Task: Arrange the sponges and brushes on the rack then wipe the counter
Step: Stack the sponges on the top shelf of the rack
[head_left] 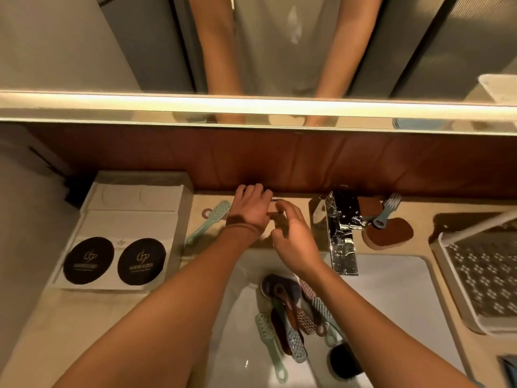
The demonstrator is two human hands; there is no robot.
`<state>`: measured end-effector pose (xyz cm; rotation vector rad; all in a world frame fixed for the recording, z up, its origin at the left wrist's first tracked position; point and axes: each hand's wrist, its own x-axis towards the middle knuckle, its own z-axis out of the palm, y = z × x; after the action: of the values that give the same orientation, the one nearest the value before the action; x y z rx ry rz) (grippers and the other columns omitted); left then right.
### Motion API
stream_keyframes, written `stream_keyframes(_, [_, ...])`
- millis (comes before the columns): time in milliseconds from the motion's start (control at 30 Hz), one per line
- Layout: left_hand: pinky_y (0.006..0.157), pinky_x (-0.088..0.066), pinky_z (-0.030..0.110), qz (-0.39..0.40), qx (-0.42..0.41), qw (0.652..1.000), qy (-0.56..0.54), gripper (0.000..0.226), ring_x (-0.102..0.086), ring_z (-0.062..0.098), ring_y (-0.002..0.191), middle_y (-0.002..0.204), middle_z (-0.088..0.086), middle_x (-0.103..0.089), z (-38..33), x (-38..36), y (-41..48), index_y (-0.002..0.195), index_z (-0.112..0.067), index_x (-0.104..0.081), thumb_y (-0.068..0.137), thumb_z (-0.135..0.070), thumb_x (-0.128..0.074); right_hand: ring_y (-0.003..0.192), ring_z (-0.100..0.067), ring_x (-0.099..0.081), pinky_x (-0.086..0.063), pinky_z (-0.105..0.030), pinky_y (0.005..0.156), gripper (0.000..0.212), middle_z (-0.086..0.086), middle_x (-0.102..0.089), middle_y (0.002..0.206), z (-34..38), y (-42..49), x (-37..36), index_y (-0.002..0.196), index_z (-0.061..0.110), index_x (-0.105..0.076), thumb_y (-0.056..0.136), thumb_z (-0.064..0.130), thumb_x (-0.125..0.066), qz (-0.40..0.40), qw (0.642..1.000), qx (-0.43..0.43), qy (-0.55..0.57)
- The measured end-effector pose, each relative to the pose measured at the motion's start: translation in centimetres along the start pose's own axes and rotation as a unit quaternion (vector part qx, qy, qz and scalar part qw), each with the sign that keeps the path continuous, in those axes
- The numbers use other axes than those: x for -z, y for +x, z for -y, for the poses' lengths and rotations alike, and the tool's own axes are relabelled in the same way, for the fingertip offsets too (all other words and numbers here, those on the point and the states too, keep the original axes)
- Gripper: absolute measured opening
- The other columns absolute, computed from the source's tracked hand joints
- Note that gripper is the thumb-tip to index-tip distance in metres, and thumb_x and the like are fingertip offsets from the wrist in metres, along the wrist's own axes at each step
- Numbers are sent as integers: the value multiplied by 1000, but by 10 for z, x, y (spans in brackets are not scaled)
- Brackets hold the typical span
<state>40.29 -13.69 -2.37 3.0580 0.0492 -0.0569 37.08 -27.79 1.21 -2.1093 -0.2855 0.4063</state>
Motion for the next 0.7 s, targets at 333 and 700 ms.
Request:
stream_keyframes(333, [88,-51,45,3,26,992,-122,55,-61,28,105,120,4,-59,-26,44,-64,128,-24,-37,86,-42,-67,130,-8,-45,-42,-32,109,59,4,-43,149,13,-37,36,150,19,-39,92,11,-50,6,995,91,-35])
stream_keyframes(700, [76,-54,41,-87,1,986,-145,39,-65,24,98,111,-2,-67,-119,76,-116,124,-31,-50,90,-44,-61,121,-12,-50,-40,-25,98,47,2,-52,134,-20,-92,132,139,17,-51,93,7,-51,-33,985,161,-56])
